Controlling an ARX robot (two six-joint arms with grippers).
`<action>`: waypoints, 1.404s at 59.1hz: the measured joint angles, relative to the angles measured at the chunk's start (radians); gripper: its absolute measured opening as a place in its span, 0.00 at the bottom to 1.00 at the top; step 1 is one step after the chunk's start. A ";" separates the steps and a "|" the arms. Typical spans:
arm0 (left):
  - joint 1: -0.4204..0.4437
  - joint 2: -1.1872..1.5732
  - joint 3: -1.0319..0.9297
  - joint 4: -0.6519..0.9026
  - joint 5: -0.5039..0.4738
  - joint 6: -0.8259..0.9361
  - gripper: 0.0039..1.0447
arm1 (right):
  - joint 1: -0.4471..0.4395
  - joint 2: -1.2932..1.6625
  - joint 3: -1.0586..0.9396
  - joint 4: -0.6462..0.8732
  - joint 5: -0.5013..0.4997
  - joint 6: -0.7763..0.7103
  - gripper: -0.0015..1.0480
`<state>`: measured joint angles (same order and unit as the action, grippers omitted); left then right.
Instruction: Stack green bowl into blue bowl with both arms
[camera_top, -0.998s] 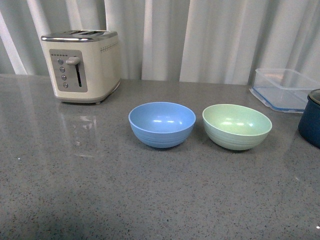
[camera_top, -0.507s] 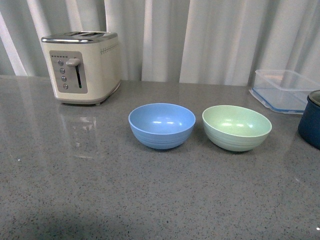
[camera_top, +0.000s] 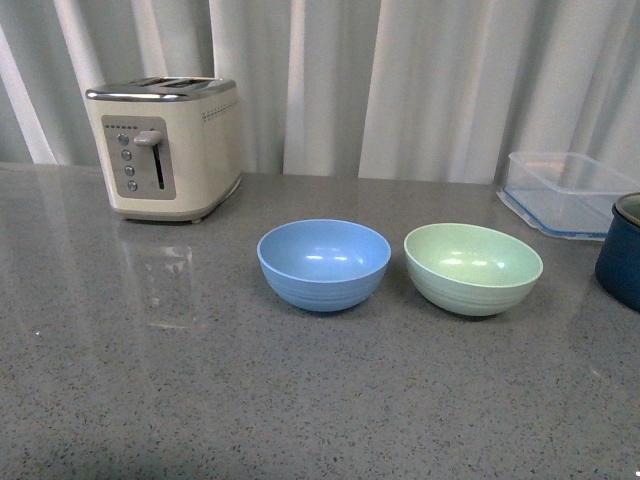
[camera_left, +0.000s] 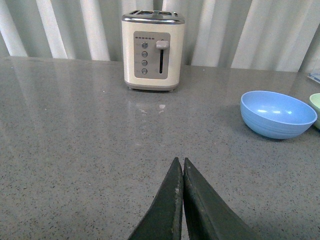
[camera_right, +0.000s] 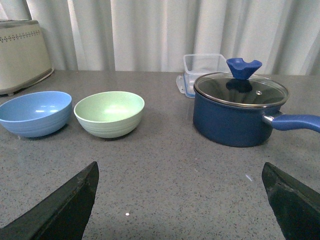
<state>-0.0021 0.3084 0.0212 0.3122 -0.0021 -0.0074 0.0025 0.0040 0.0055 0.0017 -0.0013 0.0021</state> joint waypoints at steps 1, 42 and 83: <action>0.000 -0.007 0.000 -0.007 0.000 0.000 0.03 | 0.000 0.000 0.000 0.000 0.000 0.000 0.90; 0.000 -0.304 0.000 -0.309 -0.001 0.000 0.03 | 0.000 0.000 0.000 0.000 0.000 0.000 0.90; 0.000 -0.304 0.000 -0.312 0.000 0.002 0.93 | 0.000 0.000 0.000 0.000 0.000 0.000 0.90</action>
<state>-0.0021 0.0040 0.0212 0.0006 -0.0025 -0.0051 0.0025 0.0040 0.0055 0.0017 -0.0013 0.0021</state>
